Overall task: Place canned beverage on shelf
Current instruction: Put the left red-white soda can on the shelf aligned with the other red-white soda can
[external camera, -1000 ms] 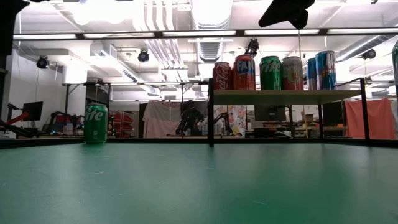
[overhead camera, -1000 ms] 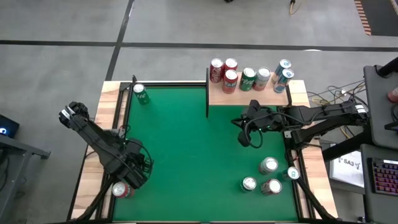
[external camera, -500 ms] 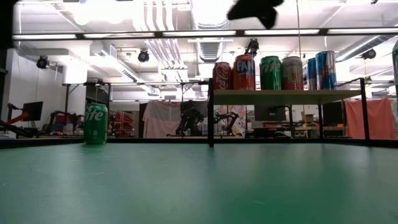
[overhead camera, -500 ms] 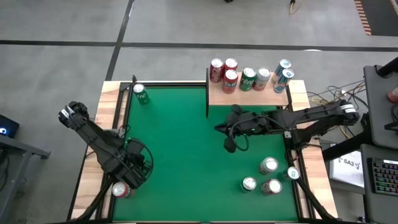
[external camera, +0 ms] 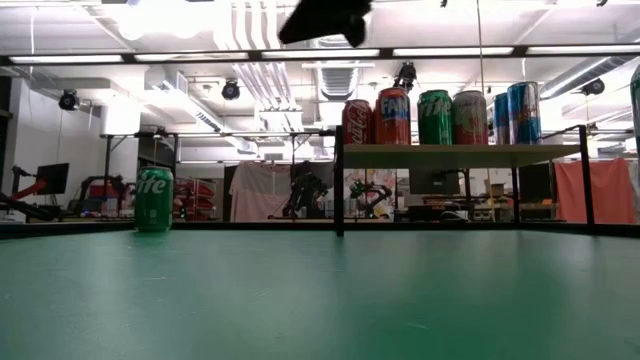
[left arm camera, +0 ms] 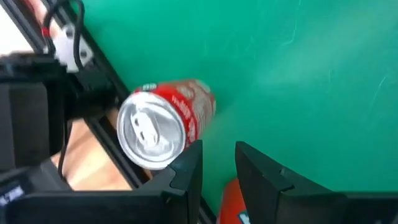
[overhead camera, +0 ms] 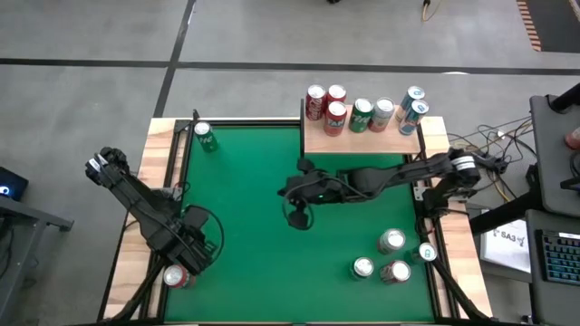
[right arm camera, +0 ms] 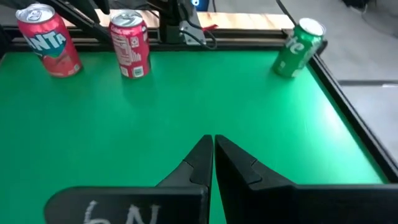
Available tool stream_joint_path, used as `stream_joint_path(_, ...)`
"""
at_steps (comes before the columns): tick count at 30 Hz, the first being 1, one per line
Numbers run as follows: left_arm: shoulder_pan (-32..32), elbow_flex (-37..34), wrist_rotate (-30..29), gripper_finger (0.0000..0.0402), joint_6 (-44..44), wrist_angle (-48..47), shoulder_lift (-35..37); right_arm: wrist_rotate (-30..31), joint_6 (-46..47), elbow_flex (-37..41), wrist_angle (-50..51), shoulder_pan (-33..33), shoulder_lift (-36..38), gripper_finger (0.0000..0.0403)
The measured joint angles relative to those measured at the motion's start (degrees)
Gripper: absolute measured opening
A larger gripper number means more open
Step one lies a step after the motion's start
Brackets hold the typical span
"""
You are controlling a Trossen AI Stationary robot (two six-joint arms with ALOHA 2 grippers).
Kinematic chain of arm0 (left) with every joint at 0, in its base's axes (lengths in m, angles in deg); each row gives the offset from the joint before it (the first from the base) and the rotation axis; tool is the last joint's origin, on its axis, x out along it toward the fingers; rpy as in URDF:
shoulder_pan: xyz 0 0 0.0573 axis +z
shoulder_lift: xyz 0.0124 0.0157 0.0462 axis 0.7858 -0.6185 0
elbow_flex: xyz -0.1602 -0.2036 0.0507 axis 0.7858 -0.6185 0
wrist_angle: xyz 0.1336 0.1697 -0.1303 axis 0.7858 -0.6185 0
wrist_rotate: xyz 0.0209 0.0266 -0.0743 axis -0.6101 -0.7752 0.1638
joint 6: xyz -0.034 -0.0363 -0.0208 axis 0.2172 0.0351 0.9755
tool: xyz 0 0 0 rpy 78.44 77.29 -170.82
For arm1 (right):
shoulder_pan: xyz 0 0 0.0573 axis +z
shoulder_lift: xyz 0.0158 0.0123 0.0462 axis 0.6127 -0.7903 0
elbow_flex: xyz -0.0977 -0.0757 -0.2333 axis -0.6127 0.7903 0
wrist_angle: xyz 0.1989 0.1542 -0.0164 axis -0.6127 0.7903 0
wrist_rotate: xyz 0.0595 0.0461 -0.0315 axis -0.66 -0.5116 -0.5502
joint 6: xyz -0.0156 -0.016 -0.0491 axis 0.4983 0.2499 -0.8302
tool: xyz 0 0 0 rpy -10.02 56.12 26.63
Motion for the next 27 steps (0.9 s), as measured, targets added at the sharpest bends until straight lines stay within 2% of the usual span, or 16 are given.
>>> stream_joint_path(6,-0.13,-1.84,4.67,0.0079,5.76,-0.05,0.04,-0.2,-2.63,-3.79,0.28,-0.01,-2.81,0.0009)
stream_joint_path(13,-0.04,-3.54,3.13,0.0079,10.56,-0.02,0.04,-0.22,-3.31,-3.77,0.39,-0.01,-2.5,0.0009)
stream_joint_path(19,-0.05,-6.91,4.71,0.0079,13.43,0.21,-0.09,-0.22,-4.12,-3.76,0.39,-0.01,-2.35,0.0009)
stream_joint_path(23,-0.07,-6.91,4.08,0.0079,14.09,1.21,-0.17,-0.21,-4.1,-3.74,0.39,0.01,-2.35,0.0009)
stream_joint_path(27,-0.06,-6.71,-0.16,0.0079,13.47,4.05,-0.18,-0.22,-4.07,-3.74,0.39,0.0,-2.35,0.0009)
